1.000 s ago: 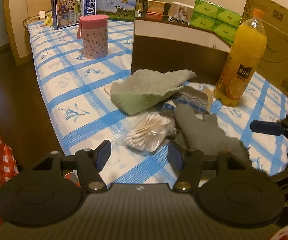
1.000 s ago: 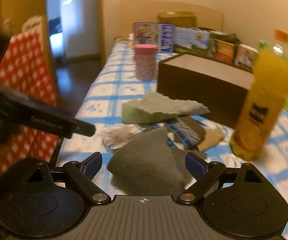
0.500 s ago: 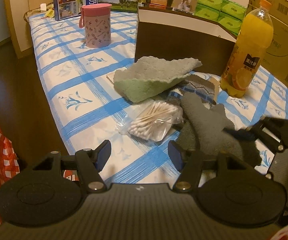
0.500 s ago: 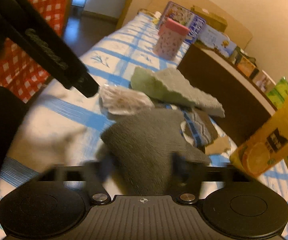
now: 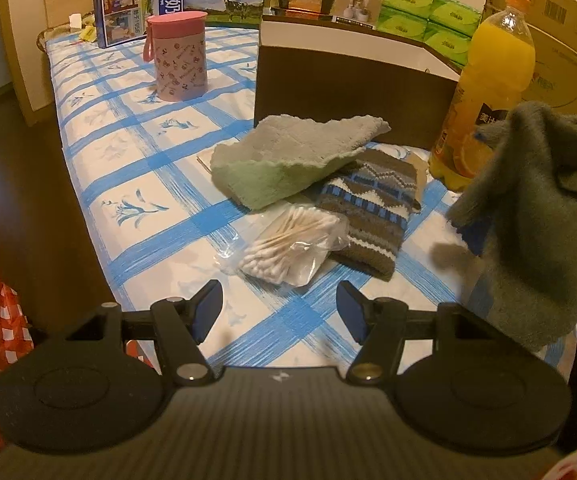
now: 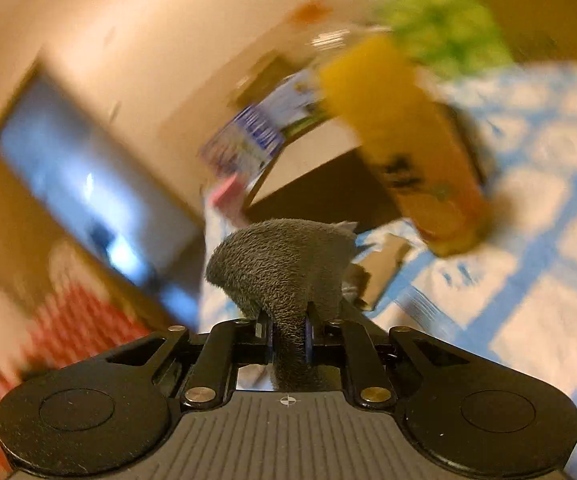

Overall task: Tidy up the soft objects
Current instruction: 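Lift the grey fuzzy cloth higher with the right tool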

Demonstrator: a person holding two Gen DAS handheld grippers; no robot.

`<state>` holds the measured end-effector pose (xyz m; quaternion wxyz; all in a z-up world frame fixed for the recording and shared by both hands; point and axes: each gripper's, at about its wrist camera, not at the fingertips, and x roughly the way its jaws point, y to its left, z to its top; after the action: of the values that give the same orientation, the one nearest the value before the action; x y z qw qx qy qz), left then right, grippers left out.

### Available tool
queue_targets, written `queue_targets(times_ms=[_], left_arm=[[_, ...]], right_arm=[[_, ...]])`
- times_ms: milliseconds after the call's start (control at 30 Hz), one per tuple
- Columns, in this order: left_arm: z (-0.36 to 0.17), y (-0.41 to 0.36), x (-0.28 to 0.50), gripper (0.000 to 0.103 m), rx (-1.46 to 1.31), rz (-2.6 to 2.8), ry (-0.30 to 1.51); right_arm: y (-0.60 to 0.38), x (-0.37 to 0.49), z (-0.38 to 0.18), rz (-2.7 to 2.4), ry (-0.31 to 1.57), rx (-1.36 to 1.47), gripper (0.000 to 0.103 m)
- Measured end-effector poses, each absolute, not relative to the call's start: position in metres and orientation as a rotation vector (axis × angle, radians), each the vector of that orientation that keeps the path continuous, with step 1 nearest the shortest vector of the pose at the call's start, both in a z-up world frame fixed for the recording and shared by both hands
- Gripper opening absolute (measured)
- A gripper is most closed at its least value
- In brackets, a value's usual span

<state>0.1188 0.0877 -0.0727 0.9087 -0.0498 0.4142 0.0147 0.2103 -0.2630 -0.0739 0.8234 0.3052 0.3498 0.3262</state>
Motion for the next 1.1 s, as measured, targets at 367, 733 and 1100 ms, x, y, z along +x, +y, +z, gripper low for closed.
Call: queue_targets(times_ms=[367,733,1100], left_arm=[[-0.077,0.079,0.123,0.06,-0.079,0.019,0.862],[-0.082,0.077,0.139,0.062,-0.007,0.009,0.819],[-0.111,0.059,0.17,0.064,0.155,-0.02,0.839]], right_arm=[[-0.225,0.223,-0.093,0.391,0.853,0.084,0.027],[-0.171,0.199,-0.123,0.384,0.779,-0.234,0.068],[-0.159,0.211,-0.135,0.37,0.799,-0.256,0.071]])
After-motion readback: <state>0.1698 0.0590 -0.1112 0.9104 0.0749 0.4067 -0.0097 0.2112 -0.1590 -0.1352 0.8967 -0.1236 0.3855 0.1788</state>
